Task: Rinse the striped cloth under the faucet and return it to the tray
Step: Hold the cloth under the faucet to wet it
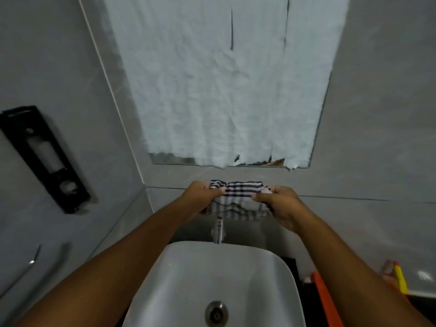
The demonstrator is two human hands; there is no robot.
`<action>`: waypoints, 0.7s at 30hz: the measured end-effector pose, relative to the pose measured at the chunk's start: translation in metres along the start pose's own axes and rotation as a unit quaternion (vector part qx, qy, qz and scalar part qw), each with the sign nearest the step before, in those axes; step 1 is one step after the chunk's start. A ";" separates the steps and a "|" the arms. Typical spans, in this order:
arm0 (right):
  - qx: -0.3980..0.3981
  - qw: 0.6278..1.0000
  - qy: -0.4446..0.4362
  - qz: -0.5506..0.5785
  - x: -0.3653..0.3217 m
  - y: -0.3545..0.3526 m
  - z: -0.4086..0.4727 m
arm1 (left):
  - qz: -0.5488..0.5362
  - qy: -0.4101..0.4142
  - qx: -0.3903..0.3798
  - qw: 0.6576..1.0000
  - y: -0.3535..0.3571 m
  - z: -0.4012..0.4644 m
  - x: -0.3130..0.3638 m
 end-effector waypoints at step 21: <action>0.168 0.647 -0.494 -0.555 -0.029 0.017 0.006 | -0.367 -0.136 -0.126 0.912 0.063 0.042 -0.055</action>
Point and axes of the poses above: each hand's wrist, its own z-axis towards the middle knuckle, its own y-axis out of the palm, x = y × z, the point moved 9 cm from there along z, towards the middle knuckle, and after that the axes turned 2 degrees about z, right-handed, at the moved point
